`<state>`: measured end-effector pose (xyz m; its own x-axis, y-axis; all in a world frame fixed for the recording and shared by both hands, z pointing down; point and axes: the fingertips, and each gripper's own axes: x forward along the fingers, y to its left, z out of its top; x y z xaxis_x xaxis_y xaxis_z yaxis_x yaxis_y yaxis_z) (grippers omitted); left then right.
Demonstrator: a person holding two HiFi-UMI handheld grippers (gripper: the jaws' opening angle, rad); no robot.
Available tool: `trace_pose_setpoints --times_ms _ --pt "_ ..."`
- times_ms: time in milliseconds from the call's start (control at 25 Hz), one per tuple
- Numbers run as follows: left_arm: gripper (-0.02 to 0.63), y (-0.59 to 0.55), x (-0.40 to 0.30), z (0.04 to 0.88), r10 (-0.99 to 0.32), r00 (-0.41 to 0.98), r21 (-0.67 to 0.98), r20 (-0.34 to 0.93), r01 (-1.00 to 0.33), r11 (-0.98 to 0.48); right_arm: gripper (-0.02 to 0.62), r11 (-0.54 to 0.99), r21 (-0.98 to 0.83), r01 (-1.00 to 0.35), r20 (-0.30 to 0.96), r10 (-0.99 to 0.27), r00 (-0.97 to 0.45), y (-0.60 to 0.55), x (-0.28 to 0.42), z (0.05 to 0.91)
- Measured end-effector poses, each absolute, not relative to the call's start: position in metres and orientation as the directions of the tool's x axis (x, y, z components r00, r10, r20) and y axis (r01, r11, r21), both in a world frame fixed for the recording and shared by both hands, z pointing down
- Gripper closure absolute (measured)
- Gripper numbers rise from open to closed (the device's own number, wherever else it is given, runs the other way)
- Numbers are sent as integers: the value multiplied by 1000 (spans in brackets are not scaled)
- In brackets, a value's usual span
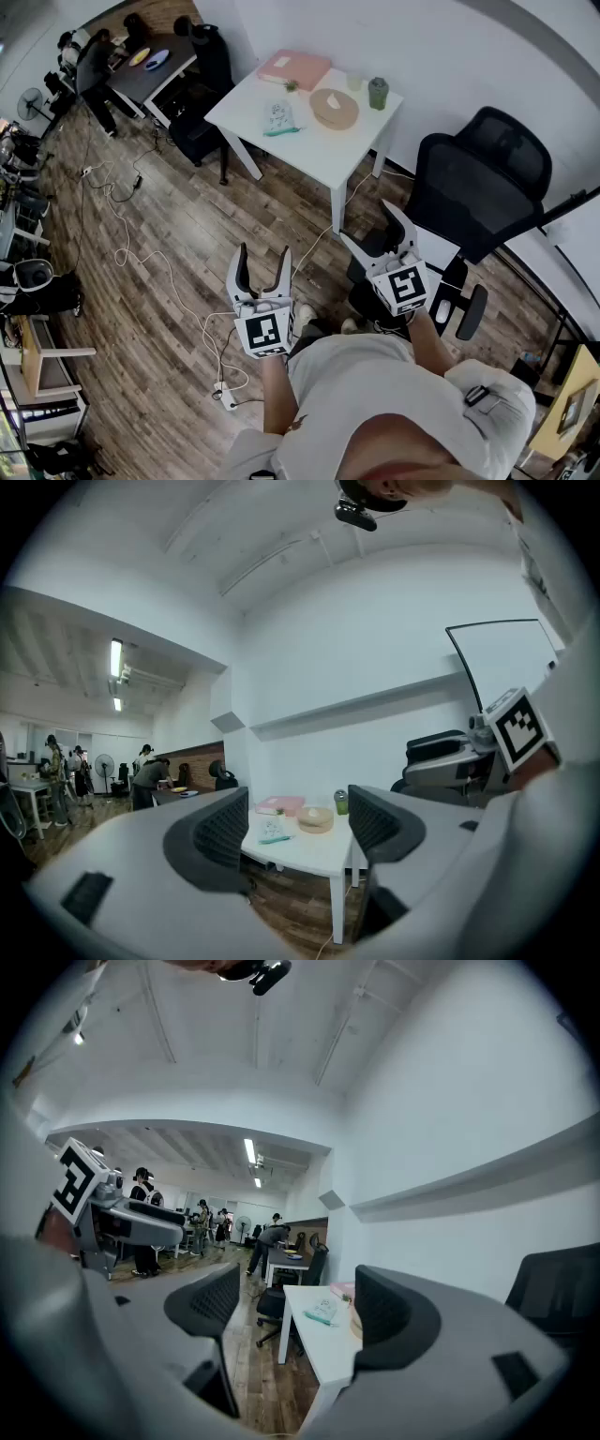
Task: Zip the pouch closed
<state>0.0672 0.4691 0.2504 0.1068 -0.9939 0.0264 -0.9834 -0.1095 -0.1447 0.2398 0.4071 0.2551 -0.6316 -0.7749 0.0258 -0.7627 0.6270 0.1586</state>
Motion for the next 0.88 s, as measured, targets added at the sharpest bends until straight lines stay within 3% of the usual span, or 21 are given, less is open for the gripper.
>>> trace_pose_setpoints --times_ms 880 --pt "276 371 -19 251 -989 146 -124 -6 -982 -144 206 608 164 -777 38 -791 -611 321 160 265"
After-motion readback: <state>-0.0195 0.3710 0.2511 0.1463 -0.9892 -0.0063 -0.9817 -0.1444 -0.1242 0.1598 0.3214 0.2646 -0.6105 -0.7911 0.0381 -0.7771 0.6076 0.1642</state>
